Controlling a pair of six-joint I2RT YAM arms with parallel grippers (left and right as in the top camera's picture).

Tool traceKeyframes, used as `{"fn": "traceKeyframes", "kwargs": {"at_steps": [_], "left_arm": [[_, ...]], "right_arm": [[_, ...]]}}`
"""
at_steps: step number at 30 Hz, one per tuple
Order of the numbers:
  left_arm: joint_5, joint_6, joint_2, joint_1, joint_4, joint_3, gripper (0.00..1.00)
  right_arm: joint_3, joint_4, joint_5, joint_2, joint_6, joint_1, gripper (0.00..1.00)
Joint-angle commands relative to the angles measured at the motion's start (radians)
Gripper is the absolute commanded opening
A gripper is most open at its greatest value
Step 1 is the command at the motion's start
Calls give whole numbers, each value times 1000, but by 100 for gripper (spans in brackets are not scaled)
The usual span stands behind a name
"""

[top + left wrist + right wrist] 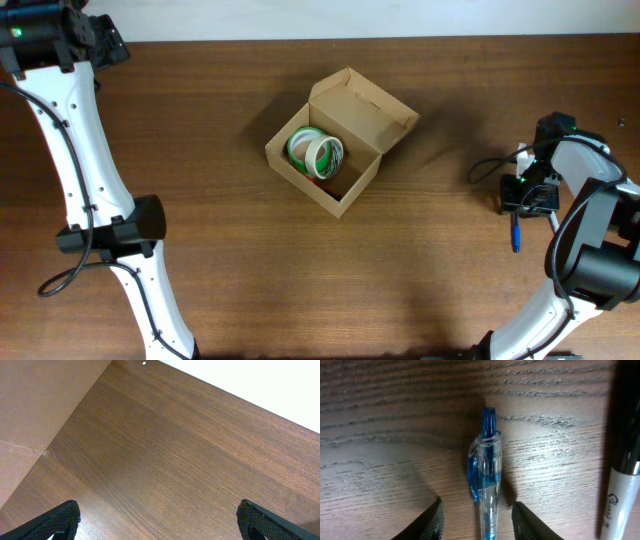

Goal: Pack container
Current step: 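Grasp the blue pen with the right gripper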

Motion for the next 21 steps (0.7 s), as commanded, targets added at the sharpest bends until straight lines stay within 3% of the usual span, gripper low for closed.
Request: {"fn": "traceKeyframes", "kwargs": {"at_steps": [1,5,8,13,19,21], "left_arm": [[-7,12,-27,3,0,9,100],[-7,12,-27,3,0,9,100],[-7,12,-27,3,0,9,100],[-7,12,-27,3,0,9,100],[-7,12,-27,3,0,9,100],[-7,12,-27,3,0,9,100]], "right_arm": [[-8,-4,62,47,-58,-1,45],[-8,-6,59,47,-69,-1,43],[-8,-6,47,47,-68,-1,32],[-8,-5,16,47,-68,-1,27],[-8,-6,-8,47,-60,-1,6],[-8,-5,-38,47,-60,-1,4]]}}
